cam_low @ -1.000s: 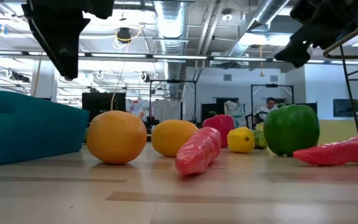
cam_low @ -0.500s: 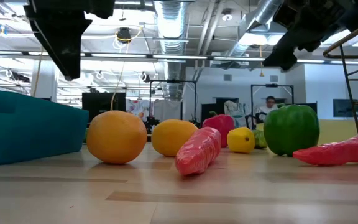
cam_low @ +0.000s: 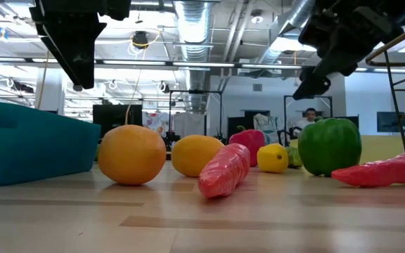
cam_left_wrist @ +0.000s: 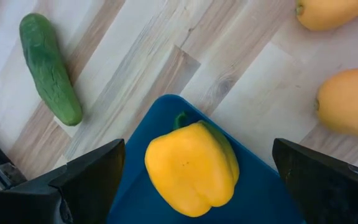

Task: Sort produce into baskets
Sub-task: Put the green bell pepper into the blue bin

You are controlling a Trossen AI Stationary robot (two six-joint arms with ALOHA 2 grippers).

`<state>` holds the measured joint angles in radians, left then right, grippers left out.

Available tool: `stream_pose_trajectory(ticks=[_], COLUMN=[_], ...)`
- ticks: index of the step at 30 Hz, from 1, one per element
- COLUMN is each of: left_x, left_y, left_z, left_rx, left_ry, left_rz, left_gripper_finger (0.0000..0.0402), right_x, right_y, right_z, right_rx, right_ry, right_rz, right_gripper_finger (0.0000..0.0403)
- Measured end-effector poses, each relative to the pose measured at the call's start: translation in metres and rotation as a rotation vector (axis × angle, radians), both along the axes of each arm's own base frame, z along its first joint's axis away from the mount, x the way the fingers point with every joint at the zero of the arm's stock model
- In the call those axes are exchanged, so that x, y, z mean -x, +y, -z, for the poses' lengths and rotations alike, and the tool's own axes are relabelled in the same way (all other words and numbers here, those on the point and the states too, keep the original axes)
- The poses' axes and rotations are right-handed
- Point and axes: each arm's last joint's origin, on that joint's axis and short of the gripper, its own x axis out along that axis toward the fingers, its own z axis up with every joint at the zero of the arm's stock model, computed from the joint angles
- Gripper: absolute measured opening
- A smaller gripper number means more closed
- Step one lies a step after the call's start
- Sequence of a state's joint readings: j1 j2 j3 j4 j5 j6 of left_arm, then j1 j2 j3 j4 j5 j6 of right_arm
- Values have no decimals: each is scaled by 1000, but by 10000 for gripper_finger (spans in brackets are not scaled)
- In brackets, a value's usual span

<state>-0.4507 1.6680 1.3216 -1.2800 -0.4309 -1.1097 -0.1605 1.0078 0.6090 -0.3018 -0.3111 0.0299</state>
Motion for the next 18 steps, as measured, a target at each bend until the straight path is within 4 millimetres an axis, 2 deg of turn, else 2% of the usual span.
stream_pose_trajectory(ticks=[2,8,18], left_x=[0,0,0], left_y=[0,0,0], left_z=[0,0,0], left_rx=[0,0,0], left_ry=[0,0,0], left_rz=[0,0,0], left_gripper_finger=[393,393,393], right_x=[-2,-10,-20], right_y=[2,10,14], right_z=[3,14,33], right_rx=[-1,-6,47], right_ry=[16,74,147], right_rz=[-16,-60,-135], right_gripper_finger=[395,376,375])
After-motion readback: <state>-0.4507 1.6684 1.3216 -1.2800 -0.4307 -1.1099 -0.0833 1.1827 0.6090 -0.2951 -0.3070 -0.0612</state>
